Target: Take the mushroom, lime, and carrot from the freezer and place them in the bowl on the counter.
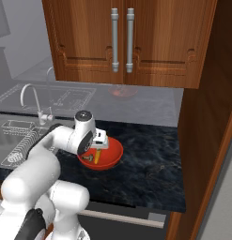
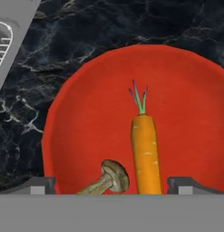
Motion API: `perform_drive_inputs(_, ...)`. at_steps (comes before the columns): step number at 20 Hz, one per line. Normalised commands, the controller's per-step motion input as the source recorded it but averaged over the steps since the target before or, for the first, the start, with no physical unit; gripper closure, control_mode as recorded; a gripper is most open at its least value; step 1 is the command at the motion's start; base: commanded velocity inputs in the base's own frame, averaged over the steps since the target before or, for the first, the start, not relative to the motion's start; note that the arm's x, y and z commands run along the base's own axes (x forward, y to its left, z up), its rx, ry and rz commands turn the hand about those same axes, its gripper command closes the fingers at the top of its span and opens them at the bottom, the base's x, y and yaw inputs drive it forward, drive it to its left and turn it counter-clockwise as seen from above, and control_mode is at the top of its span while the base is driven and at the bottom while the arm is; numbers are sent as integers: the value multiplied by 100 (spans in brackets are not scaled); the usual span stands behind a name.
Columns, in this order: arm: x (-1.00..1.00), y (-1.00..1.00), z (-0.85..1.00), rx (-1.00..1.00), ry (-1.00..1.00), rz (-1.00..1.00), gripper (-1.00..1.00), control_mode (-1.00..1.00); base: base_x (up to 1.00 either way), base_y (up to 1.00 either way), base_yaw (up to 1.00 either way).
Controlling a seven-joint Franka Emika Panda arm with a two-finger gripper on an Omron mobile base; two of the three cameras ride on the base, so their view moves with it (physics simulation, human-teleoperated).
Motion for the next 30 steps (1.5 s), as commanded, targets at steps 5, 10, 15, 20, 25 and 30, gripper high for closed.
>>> perform_drive_inputs(5, -65, 0, 55, -2, -1, 0, -100, -100, 0, 0, 0)
perform_drive_inputs(10, -65, 3, 62, -4, 0, 0, -100, -100, 0, 0, 0)
perform_drive_inputs(15, -57, 1, 63, -1, 0, 0, -100, -100, 0, 0, 0)
perform_drive_inputs(20, -55, 0, 63, 0, 0, 0, -100, -100, 0, 0, 0)
perform_drive_inputs(25, -64, 0, 50, 0, -3, 0, -100, -100, 0, 0, 0)
perform_drive_inputs(30, -25, -1, 51, 0, 0, -8, -100, -100, 0, 0, 0)
